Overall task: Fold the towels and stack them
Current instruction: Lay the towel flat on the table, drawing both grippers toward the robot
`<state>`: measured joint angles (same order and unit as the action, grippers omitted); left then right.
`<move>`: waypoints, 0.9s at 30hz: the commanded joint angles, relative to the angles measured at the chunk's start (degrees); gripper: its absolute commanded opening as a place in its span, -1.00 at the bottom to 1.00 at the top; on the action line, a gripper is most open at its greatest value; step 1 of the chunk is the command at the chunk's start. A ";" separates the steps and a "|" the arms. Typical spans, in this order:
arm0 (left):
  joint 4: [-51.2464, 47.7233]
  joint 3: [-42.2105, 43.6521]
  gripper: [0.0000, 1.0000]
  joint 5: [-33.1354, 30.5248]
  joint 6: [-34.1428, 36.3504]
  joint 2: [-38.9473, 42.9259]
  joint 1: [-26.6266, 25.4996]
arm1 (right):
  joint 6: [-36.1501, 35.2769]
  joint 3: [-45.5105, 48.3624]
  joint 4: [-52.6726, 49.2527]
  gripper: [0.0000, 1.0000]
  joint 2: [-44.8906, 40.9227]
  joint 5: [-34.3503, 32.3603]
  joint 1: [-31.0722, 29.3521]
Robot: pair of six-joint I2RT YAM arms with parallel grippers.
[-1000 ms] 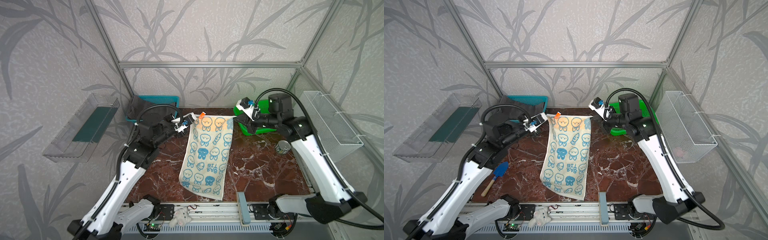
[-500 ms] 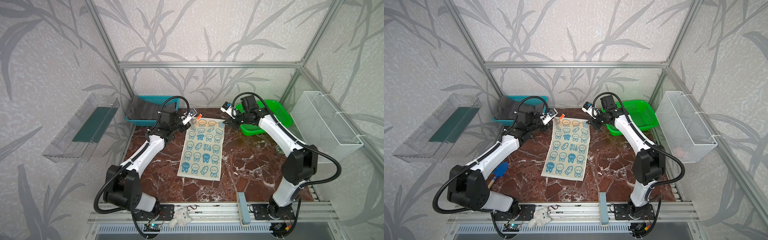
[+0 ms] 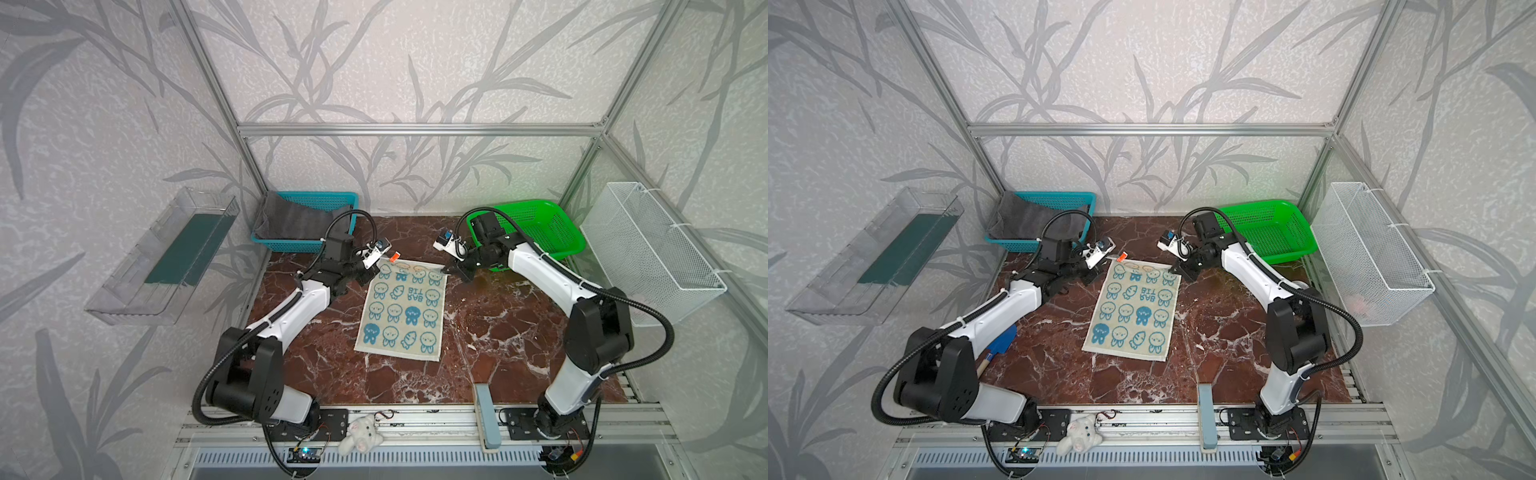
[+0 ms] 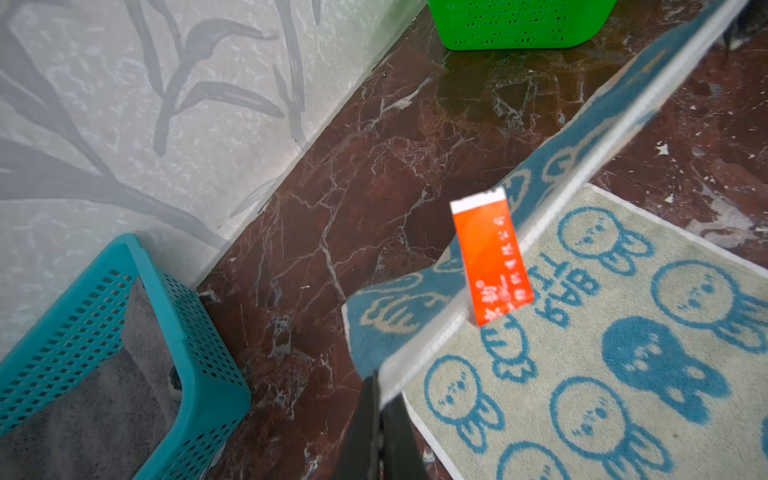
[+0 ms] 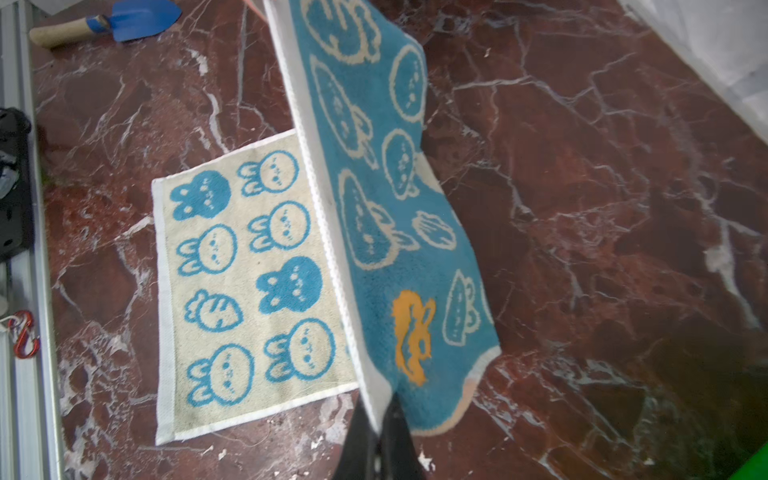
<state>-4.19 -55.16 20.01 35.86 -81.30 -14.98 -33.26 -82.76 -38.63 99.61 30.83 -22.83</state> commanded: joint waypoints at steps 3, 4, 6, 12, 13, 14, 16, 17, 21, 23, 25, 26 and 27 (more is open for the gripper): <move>-8.81 4.09 -1.00 -1.40 -1.18 9.45 -0.12 | -1.25 4.00 -4.17 -1.00 -6.97 -1.54 -3.62; -9.96 4.81 -1.00 -1.76 -1.13 10.68 -0.20 | -1.00 4.78 -4.56 -1.00 -7.42 -2.17 -4.26; -12.58 6.43 -1.00 -2.75 -1.01 13.61 -0.64 | -0.37 6.42 -5.50 -1.00 -8.44 -3.02 -5.85; -13.69 12.34 -1.00 -4.52 -3.42 19.22 -2.05 | 2.52 11.24 -5.50 -1.00 -10.88 -4.45 -9.47; -13.51 13.48 -1.00 -4.79 -3.63 19.99 -2.46 | 2.79 12.04 -5.47 -1.00 -11.09 -4.74 -10.11; -13.36 14.44 -1.00 -5.20 -3.77 20.49 -2.79 | 3.12 12.71 -5.46 -1.00 -11.27 -4.99 -10.80; -13.35 16.45 -1.00 -6.13 -4.08 21.63 -3.66 | 3.52 14.15 -6.15 -1.00 -11.37 -5.85 -12.32; -13.60 17.30 -1.00 -6.84 -4.12 22.12 -4.11 | 3.84 14.54 -6.70 -1.00 -11.38 -6.38 -13.00; -15.34 20.50 -1.00 -9.41 -4.33 24.57 -6.21 | 4.60 16.01 -8.93 -1.00 -11.55 -7.41 -15.75; -15.68 21.43 -1.00 -9.36 -5.30 25.69 -6.92 | 5.09 16.86 -9.18 -1.00 -11.63 -7.19 -17.07; -15.71 22.15 -1.00 -9.55 -6.20 26.35 -7.12 | 6.05 17.43 -9.48 -0.99 -11.63 -7.47 -18.39; -16.05 22.28 -1.00 -9.55 -6.32 26.37 -7.16 | 6.53 17.82 -9.53 -0.99 -11.70 -7.66 -18.79; -16.68 22.22 -1.00 -9.56 -6.33 26.40 -7.15 | 7.06 18.30 -9.30 -0.99 -11.81 -7.83 -19.28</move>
<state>-19.07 -33.28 12.25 30.72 -55.77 -22.15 -28.10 -65.69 -45.06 89.91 24.03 -41.12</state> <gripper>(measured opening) 0.048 0.048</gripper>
